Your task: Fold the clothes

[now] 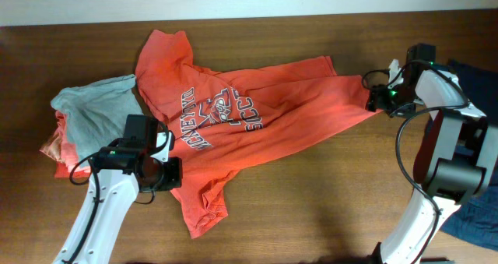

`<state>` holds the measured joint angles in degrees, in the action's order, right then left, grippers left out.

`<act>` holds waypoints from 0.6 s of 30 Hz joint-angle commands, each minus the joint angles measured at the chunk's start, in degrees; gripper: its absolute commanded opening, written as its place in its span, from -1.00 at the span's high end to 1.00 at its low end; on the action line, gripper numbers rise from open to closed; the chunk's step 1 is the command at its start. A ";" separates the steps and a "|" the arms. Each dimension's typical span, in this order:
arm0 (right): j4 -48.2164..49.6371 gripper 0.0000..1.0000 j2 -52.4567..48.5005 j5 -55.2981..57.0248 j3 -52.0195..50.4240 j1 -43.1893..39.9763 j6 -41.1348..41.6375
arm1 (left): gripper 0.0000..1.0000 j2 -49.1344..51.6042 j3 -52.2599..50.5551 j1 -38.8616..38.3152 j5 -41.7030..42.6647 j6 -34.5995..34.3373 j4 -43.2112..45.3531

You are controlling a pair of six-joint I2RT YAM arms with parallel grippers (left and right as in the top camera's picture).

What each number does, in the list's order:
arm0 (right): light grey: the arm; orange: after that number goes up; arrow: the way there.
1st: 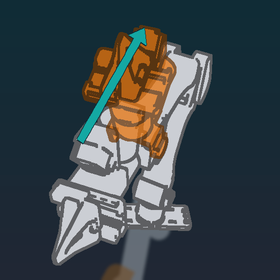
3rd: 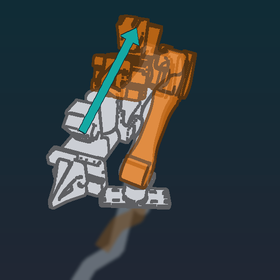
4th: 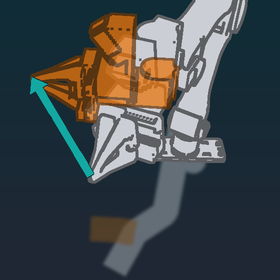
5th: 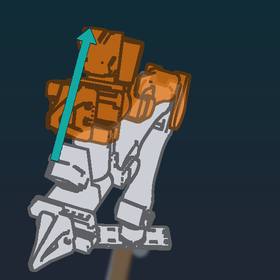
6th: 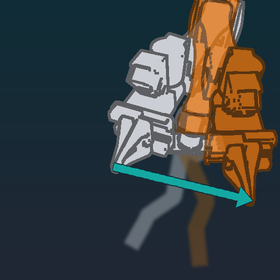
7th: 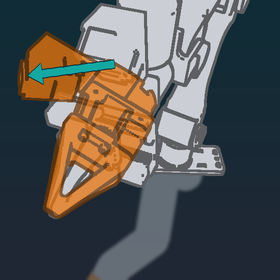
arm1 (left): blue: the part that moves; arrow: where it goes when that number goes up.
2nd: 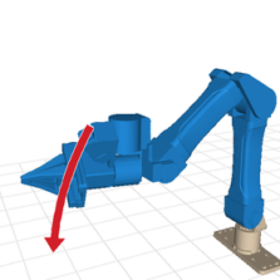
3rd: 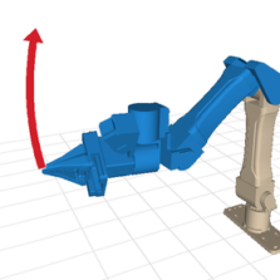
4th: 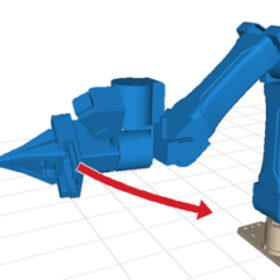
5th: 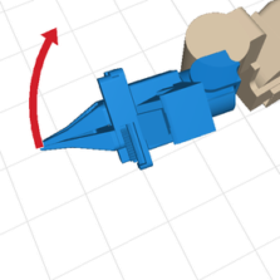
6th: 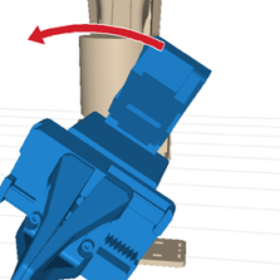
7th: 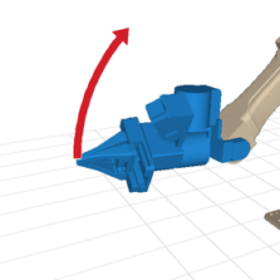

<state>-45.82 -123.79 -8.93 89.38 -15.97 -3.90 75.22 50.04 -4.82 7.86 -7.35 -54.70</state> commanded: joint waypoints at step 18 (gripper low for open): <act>-17.31 0.92 11.72 -0.70 9.29 -0.39 0.11 | 1.00 -0.74 14.03 -0.02 -0.61 -0.68 -0.46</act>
<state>-60.12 -122.98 -10.37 92.42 -15.79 -4.25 75.22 55.46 -4.82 7.84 -7.53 -54.13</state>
